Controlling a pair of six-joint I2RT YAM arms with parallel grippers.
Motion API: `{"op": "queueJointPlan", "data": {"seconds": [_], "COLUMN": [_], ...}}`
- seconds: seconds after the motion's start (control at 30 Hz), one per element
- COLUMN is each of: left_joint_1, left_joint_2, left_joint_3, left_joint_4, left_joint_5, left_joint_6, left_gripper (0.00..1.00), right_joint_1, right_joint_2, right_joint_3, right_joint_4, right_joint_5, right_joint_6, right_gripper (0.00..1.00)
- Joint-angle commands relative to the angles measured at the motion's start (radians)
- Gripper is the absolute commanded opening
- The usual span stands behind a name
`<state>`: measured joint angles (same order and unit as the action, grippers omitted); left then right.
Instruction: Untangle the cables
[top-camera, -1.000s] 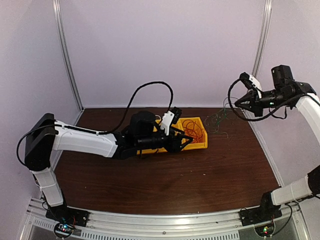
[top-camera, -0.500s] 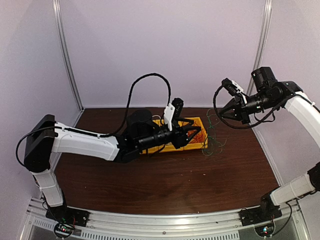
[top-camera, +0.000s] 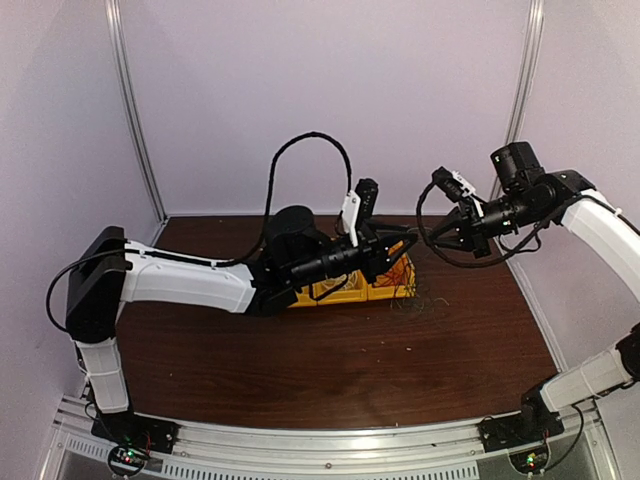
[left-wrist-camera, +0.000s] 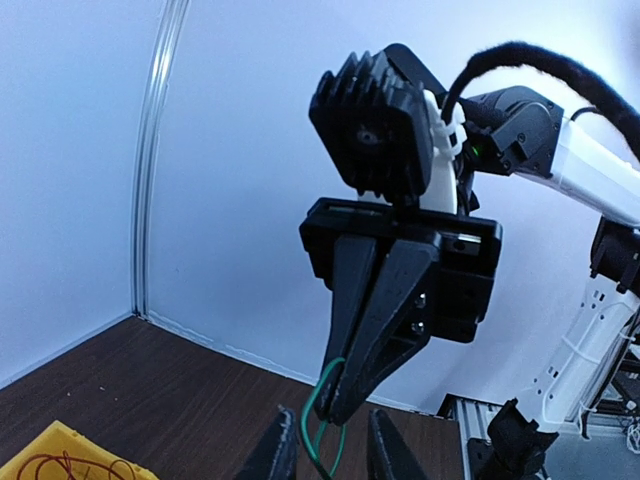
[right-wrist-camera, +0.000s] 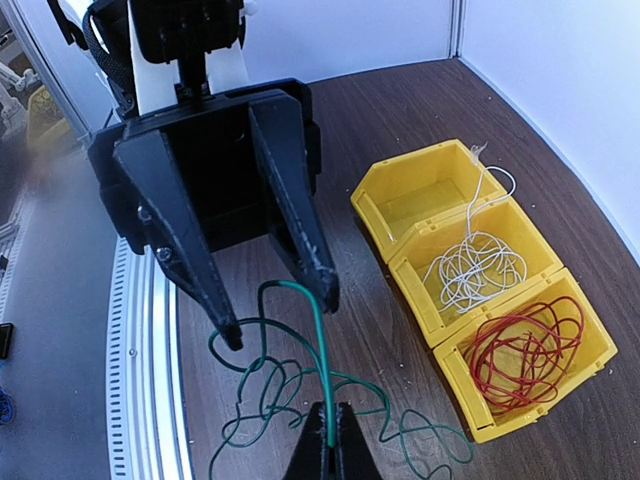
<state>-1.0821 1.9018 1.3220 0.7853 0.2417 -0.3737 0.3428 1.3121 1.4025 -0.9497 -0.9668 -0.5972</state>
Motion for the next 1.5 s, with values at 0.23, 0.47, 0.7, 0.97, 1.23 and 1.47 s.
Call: {"op": "queueJointPlan", "data": {"seconds": [0.23,0.47,0.7,0.97,1.23,1.47], "left_joint_1": [-0.004,-0.004,-0.004,-0.003,-0.004,-0.004], "left_joint_2": [-0.001,-0.108,-0.252,-0.529,-0.747,-0.872], "left_joint_3": [0.062,0.049,-0.041,-0.142,-0.176,-0.079], "left_joint_4": [-0.070,-0.113,-0.147,-0.273,-0.392,-0.521], "left_joint_5": [0.005,0.018,-0.064,-0.375,-0.576,-0.748], "left_joint_6": [-0.036,-0.080,-0.070,0.106,0.226,0.357], "left_gripper": [0.00,0.00,0.00,0.00,0.00,0.00], "right_joint_1": [0.012,0.051,0.087,0.039,-0.090,-0.178], "right_joint_2": [-0.044,0.015,0.135,0.172,0.227,0.257], "right_joint_3": [-0.084,-0.216,-0.260,-0.374,-0.385,-0.438], "right_joint_4": [0.072,0.353,0.501,0.518,0.398,0.408], "right_joint_5": [0.020,-0.123,-0.125,-0.081,-0.028,0.088], "right_joint_6": [0.009,0.122,0.143,0.079,-0.031,-0.074], "right_gripper": [0.16,0.56,0.18,0.05,0.02,0.00]}}
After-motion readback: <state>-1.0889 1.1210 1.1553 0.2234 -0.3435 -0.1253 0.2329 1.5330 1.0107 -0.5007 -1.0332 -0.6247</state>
